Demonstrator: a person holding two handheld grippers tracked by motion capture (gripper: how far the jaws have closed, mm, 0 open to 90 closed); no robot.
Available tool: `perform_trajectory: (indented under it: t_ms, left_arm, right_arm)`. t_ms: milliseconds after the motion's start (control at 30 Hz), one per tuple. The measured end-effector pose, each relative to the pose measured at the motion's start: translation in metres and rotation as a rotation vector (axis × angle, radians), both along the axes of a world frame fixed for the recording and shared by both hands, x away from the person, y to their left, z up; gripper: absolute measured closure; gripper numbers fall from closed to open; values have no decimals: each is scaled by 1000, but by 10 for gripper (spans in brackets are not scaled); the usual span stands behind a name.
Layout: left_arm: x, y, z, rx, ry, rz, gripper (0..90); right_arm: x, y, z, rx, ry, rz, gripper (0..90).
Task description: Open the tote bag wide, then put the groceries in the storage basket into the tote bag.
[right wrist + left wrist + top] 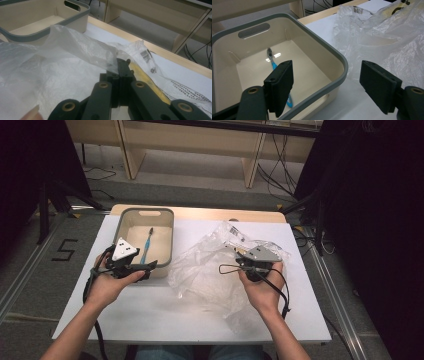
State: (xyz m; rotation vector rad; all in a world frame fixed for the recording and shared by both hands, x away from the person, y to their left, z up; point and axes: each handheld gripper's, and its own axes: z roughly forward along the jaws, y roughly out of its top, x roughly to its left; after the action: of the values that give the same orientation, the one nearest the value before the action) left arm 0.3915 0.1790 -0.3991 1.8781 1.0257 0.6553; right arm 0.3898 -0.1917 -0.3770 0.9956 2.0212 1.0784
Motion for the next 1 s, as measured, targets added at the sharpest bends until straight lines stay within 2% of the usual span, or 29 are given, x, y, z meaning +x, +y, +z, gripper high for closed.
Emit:
perform_trajectory:
  t_ms: [433, 667, 833, 1000]
  left_arm:
    - [2, -1, 2, 6, -2, 20, 273]
    - [8, 1, 8, 22, 1, 37, 289]
    - [20, 1, 12, 40, 51, 67, 296]
    - [41, 2, 9, 51, 107, 89, 296]
  right_arm:
    - [-1, 0, 0, -4, -4, 3, 900]
    - [-1, 0, 0, -2, 6, 3, 900]
    - [-2, -1, -2, -9, 8, 5, 900]
    - [-3, 0, -2, -9, 12, 8, 900]
